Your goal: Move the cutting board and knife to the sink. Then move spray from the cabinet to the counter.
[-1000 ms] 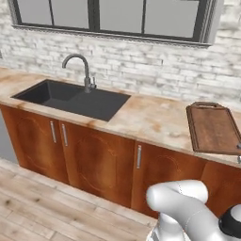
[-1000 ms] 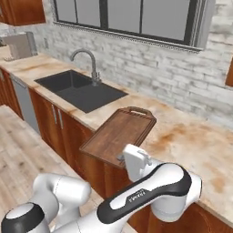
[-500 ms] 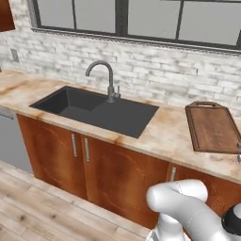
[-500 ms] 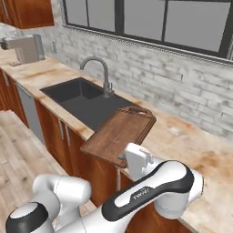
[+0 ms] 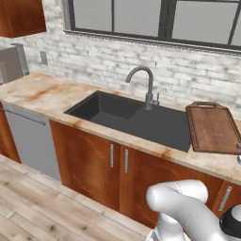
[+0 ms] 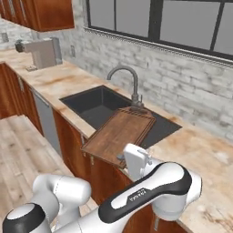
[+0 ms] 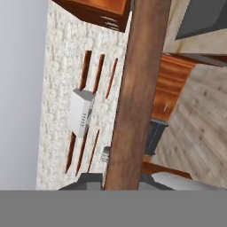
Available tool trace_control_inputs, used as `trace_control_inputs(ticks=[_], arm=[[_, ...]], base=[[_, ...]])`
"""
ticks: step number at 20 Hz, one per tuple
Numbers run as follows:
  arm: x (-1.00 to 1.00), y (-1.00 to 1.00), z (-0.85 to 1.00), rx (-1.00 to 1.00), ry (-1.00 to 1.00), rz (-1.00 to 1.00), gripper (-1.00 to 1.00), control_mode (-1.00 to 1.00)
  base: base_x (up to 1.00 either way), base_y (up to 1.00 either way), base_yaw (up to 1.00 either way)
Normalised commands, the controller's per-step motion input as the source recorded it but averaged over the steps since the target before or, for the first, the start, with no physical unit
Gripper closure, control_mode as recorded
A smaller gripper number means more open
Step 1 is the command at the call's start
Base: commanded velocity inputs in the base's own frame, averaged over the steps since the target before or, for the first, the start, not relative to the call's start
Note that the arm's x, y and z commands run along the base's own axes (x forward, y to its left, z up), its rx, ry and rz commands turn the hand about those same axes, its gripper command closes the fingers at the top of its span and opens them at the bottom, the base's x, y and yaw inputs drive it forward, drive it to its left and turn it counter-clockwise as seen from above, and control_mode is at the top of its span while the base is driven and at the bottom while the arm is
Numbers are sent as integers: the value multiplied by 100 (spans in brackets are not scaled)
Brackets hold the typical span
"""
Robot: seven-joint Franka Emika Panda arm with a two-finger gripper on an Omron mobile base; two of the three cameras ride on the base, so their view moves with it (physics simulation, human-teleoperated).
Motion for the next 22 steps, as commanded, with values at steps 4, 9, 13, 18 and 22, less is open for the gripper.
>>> trace_control_inputs(ticks=[4,9,13,18,22], arm=[[0,0,0,0,0,0,100,100],[0,0,0,0,0,0,100,100],[0,0,0,0,0,0,100,100],[0,0,0,0,0,0,100,100],[0,0,0,0,0,0,100,100]], base=[[74,61,1],[65,67,-1],[60,71,-4],[61,68,-6],[61,58,-16]])
